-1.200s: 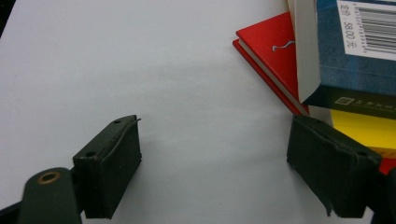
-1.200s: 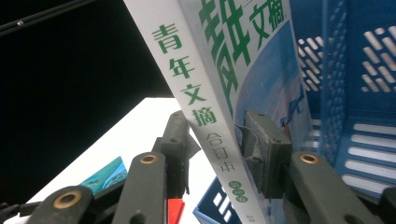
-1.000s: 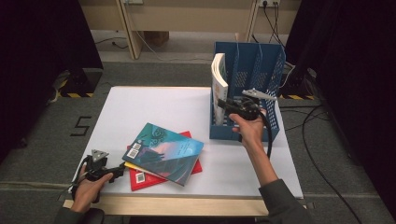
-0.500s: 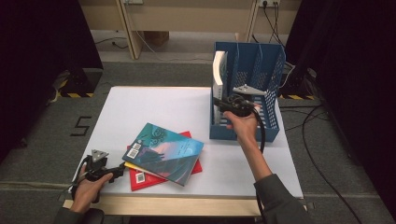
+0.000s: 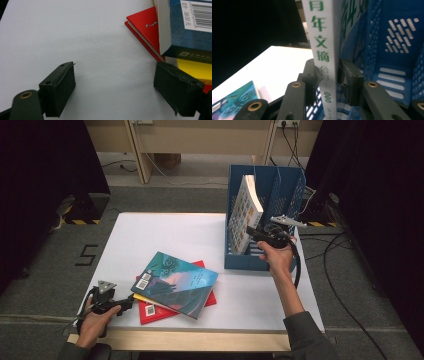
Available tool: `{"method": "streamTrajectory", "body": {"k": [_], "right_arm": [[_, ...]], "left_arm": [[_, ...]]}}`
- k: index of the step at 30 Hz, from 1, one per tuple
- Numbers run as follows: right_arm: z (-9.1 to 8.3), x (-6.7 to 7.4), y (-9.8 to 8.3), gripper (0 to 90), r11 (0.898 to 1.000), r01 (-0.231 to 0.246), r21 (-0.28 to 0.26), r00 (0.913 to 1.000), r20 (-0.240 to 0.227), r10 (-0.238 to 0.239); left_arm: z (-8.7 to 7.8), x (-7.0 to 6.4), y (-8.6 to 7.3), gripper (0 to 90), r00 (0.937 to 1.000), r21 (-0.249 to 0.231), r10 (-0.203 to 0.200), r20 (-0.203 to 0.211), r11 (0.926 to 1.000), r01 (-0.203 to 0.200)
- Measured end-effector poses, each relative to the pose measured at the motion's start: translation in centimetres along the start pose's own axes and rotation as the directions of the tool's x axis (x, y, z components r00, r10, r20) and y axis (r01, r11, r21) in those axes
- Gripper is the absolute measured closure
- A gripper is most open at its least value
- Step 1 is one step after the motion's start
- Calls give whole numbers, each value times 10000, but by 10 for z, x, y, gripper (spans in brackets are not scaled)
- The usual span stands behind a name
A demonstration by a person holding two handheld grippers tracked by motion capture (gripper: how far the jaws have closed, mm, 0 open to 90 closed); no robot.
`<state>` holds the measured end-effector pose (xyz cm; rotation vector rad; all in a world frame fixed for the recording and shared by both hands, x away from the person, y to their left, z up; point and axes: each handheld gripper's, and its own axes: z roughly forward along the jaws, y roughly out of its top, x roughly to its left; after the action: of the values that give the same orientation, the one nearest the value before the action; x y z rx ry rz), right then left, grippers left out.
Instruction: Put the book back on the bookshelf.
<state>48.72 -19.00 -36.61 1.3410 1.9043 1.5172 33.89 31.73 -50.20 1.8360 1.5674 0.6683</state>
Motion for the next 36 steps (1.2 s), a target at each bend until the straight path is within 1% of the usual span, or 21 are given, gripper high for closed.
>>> {"method": "streamTrajectory", "body": {"k": [2,6,8,9,11,13,14,15,16,17,18,19,20,22,24,26,27,30,32,33,36], "right_arm": [[3,-5,1,698,9996,-267,-93,9996,35,267],[12,-8,6,701,9998,-209,-58,9998,47,209],[19,-6,10,704,9998,-196,-33,9998,88,197],[19,-6,10,704,9998,-196,-33,9998,88,197],[24,-6,13,703,9993,-361,-75,9993,56,362],[27,-4,15,701,9996,-292,-38,9996,-15,291],[29,2,15,695,10000,-61,-11,10000,-11,61],[29,2,15,695,10000,-61,-11,10000,-11,61],[28,5,13,691,9999,112,50,9999,-26,-112],[27,12,11,686,9991,409,150,9992,-50,-408],[27,12,11,686,9991,409,150,9992,-50,-408],[26,16,9,686,9979,624,145,9981,-7,-624],[26,16,9,686,9979,624,145,9981,-7,-624],[27,22,7,680,9967,799,146,9968,-7,-799],[28,32,5,679,9906,1334,300,9910,25,-1335],[33,39,3,678,9877,1532,316,9882,-120,-1529],[39,47,4,678,9814,1875,416,9822,-147,-1870],[42,50,5,679,9813,1869,452,9824,-66,-1868],[44,48,8,688,9835,1749,458,9846,-12,-1750],[47,45,10,692,9831,1761,497,9842,116,-1768],[51,42,12,693,9844,1694,465,9852,197,-1704]], "left_arm": [[0,0,0,162,10000,-8,-4,3,10000,4],[0,0,0,161,10000,1,7,7,10000,-7],[0,0,0,160,10000,4,12,10,10000,-12],[0,0,0,160,10000,5,14,9,10000,-14],[0,0,0,160,10000,2,12,3,10000,-12],[0,0,0,160,10000,1,14,18,10000,-14],[0,0,0,160,10000,2,16,24,10000,-16],[0,0,0,160,10000,2,16,24,10000,-16],[0,0,0,160,10000,2,20,18,10000,-20],[0,1,0,158,10000,-5,17,24,10000,-17],[0,1,0,158,10000,-3,20,27,10000,-20],[0,0,0,159,10000,2,20,25,10000,-20],[0,0,0,159,10000,3,18,18,10000,-18],[0,0,0,161,10000,-4,14,16,10000,-14],[0,0,0,159,10000,9,21,19,10000,-21],[0,0,0,159,10000,1,18,11,10000,-18],[0,0,0,161,10000,1,17,12,10000,-17],[0,0,0,160,10000,1,21,13,10000,-21],[0,0,0,162,10000,-4,21,23,10000,-21],[0,0,0,160,10000,0,25,21,10000,-25],[0,0,0,161,10000,-5,19,15,10000,-19]]}}
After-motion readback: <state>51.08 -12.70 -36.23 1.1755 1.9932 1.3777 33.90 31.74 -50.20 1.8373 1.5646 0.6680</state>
